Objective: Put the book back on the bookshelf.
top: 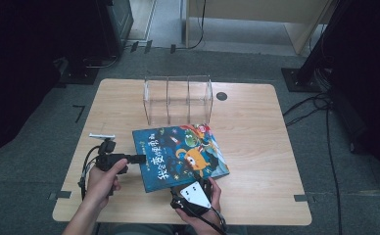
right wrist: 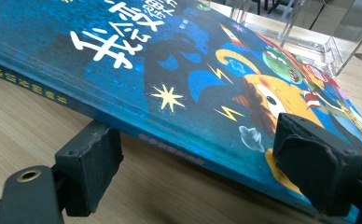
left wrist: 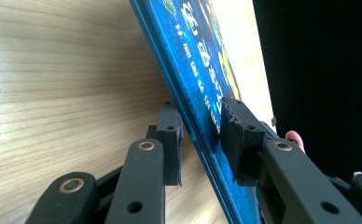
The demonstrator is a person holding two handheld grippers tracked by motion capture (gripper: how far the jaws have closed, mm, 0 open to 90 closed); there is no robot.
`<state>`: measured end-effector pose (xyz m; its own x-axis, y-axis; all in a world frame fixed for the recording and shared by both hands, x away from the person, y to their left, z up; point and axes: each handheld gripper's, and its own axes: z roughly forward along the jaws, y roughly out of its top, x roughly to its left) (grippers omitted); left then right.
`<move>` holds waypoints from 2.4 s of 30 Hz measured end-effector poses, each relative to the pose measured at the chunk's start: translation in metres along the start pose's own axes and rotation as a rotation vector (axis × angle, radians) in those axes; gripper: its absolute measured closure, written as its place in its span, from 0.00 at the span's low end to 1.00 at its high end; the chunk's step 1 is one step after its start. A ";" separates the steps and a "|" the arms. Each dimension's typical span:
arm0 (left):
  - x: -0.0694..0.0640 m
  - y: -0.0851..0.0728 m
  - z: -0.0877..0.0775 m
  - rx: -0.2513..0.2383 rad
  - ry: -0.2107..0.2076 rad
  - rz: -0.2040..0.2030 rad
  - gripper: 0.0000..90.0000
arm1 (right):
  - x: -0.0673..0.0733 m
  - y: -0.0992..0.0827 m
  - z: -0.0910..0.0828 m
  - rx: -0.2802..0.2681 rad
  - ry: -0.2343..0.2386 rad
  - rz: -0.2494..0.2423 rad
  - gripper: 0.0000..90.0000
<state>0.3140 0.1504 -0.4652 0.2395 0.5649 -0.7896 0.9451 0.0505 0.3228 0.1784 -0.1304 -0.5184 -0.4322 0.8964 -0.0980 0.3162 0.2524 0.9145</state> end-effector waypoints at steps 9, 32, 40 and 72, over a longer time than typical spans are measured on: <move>0.002 -0.002 0.007 0.009 -0.025 0.000 0.70 | 0.001 0.000 -0.001 -0.010 0.021 -0.020 0.23; 0.005 0.002 0.006 0.010 -0.132 -0.079 0.85 | -0.010 0.001 -0.005 -0.024 0.066 0.048 0.17; -0.003 0.009 -0.006 0.004 -0.122 -0.081 0.87 | -0.021 0.003 -0.011 -0.030 0.067 0.067 0.16; -0.037 0.040 -0.057 0.042 0.024 -0.005 0.87 | -0.127 -0.016 -0.023 0.087 -0.089 0.205 0.14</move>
<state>0.3300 0.1789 -0.3935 0.2297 0.5843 -0.7784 0.9549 0.0191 0.2962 0.2087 -0.2572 -0.5118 -0.2765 0.9598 0.0489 0.4629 0.0884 0.8820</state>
